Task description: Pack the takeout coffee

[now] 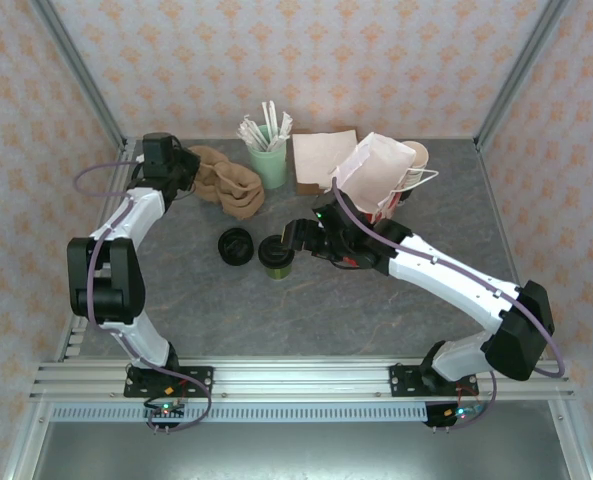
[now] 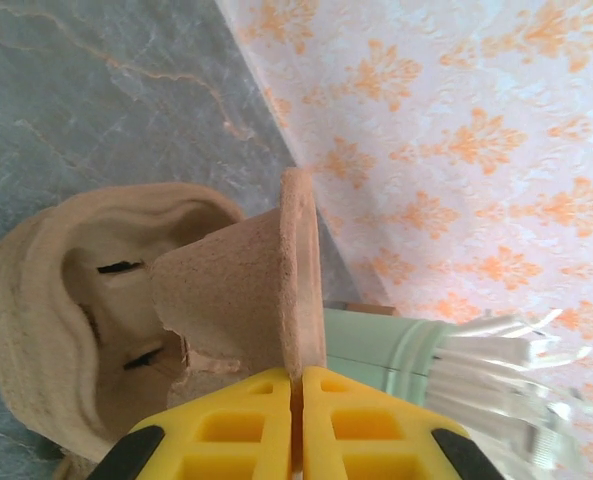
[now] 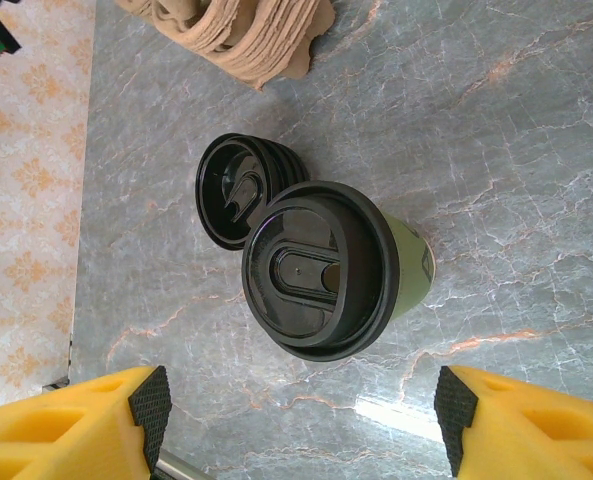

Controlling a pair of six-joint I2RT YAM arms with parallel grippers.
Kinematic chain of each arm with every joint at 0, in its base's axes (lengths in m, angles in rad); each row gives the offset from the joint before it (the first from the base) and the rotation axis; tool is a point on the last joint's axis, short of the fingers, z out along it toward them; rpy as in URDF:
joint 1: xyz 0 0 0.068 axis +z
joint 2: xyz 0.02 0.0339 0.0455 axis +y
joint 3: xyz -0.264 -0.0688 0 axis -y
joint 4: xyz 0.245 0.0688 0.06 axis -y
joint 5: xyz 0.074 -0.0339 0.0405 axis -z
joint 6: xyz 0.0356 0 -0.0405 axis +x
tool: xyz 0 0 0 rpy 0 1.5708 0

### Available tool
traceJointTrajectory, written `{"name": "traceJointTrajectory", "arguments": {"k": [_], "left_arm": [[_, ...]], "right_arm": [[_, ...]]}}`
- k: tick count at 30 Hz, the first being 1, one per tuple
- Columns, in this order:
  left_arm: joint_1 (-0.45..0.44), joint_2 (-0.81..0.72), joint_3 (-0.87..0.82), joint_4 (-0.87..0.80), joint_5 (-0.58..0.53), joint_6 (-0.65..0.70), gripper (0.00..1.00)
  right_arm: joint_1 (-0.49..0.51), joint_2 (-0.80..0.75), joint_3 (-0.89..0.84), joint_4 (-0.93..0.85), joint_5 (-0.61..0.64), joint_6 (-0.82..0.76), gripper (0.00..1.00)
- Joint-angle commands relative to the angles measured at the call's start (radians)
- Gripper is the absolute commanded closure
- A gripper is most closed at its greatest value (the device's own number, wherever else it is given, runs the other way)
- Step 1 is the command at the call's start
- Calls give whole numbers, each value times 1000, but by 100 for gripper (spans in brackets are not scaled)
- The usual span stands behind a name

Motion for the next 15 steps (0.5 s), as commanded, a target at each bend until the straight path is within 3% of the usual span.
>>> {"name": "traceJointTrajectory", "arguments": {"k": [1, 9, 15], "left_arm": [[6, -68, 22, 20, 0, -14, 91], [7, -179, 53, -30, 38, 17, 97], [6, -321, 133, -176, 132, 155, 99]], "right_arm": [[5, -34, 18, 0, 30, -13, 27], [3, -91, 4, 20, 57, -19, 28], [-7, -192, -13, 66, 57, -66, 31]]}}
